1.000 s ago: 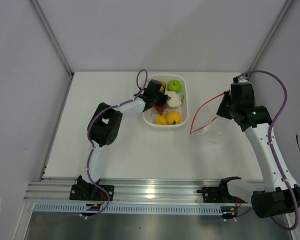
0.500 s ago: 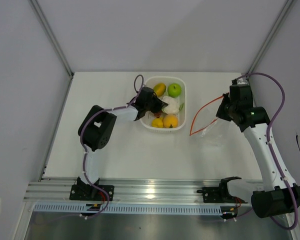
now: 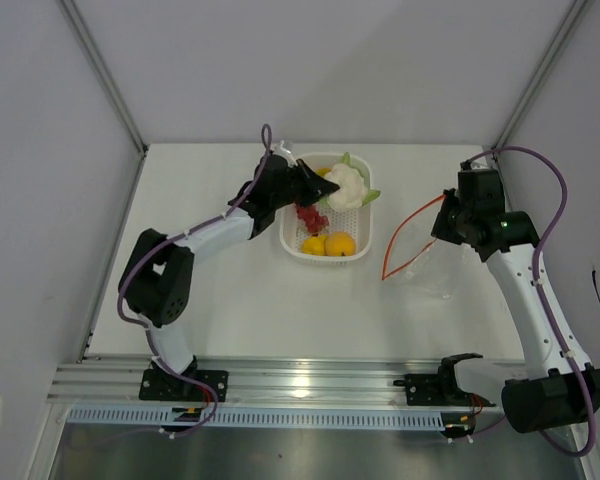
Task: Place the food in the zip-top bag and seal the zipper
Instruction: Pick up the fake vegetable from the bin, then place the fake vegetable in the zipper food storage bag.
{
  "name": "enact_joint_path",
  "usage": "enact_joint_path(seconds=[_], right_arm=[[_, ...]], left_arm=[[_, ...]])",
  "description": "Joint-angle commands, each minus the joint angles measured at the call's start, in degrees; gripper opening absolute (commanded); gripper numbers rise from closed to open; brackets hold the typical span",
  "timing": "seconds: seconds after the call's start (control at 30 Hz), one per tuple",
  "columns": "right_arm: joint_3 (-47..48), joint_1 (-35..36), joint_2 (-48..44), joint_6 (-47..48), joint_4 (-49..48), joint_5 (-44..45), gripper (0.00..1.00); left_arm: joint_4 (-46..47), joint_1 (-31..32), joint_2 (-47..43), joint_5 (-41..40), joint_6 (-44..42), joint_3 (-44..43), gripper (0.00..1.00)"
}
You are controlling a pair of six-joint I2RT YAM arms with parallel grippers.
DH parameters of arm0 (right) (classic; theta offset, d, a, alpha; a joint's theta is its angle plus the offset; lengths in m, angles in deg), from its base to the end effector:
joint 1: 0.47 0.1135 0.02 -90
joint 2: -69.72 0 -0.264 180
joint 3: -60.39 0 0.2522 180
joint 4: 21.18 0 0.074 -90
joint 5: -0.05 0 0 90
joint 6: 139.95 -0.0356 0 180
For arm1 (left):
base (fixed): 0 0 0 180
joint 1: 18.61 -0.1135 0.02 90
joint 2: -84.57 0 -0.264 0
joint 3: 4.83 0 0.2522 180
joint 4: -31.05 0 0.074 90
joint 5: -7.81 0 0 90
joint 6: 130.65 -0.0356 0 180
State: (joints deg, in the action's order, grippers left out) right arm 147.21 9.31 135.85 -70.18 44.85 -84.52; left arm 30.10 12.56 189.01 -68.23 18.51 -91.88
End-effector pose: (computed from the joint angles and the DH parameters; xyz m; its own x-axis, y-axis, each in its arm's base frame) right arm 0.2233 0.0351 0.3662 -0.6935 0.2298 -0.6828 0.1452 0.9729 0.1799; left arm 0.3631 -0.2297 0.2596 -0.7375 -0.5277 -0.4214 0.1268 0.5048 -0.8539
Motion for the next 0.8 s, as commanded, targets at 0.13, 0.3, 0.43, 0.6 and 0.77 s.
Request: enact_joint_path(seconds=[0.13, 0.3, 0.43, 0.6, 0.77], right_arm=[[4.5, -0.3, 1.4, 0.5, 3.0, -2.7, 0.00], [6.3, -0.3, 3.6, -0.8, 5.4, -4.2, 0.00], [7.0, -0.4, 4.1, -1.7, 5.8, -4.6, 0.00], [8.2, -0.6, 4.7, -2.7, 6.6, -6.6, 0.00], [10.3, -0.7, 3.9, -3.5, 7.1, -10.8, 0.00]], left_arm=[[12.5, 1.2, -10.3, 12.2, -7.3, 3.3, 0.01], [20.0, 6.3, -14.6, 15.9, -12.4, 7.2, 0.01], [19.5, 11.1, -16.1, 15.7, -16.9, 9.1, 0.01], [20.0, 15.3, -16.7, 15.3, -19.1, 11.4, 0.01], [11.1, 17.7, -17.1, 9.2, -23.6, 10.4, 0.01]])
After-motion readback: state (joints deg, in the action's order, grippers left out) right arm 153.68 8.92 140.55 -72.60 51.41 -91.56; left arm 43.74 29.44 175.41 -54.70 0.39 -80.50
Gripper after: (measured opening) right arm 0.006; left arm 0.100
